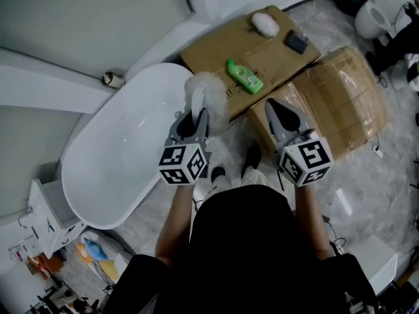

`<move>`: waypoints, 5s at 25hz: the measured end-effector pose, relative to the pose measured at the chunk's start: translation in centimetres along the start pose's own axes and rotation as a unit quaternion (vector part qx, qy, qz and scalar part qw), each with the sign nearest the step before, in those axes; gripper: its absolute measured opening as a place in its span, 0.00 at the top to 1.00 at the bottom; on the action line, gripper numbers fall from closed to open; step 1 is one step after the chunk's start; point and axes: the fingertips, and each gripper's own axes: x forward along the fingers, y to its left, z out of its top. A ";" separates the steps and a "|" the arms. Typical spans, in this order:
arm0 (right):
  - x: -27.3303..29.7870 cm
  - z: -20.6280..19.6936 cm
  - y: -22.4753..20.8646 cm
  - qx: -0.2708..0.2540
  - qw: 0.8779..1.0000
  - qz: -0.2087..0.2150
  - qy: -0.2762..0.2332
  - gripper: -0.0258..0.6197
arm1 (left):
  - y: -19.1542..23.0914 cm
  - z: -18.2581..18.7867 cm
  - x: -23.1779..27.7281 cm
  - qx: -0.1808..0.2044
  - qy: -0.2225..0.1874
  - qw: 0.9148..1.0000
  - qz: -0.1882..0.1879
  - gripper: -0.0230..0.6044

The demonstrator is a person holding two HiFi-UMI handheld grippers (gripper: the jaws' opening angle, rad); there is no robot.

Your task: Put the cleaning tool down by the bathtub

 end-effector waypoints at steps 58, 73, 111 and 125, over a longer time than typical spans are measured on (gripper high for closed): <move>19.3 -4.4 -7.9 0.036 0.987 -0.040 0.149 0.95 | 14.1 -11.1 26.5 -0.036 0.190 0.981 -0.009 0.82; 23.7 -5.8 -10.3 0.066 0.982 -0.072 0.161 0.95 | 18.3 -12.9 33.0 -0.013 0.217 0.976 0.000 0.82; 23.4 -10.6 -13.4 0.090 0.971 -0.105 0.195 0.95 | 22.7 -21.1 39.9 0.012 0.270 0.961 0.058 0.81; 22.7 -10.9 -14.1 0.099 0.970 -0.113 0.193 0.95 | 22.4 -21.9 40.8 0.029 0.276 0.959 0.065 0.81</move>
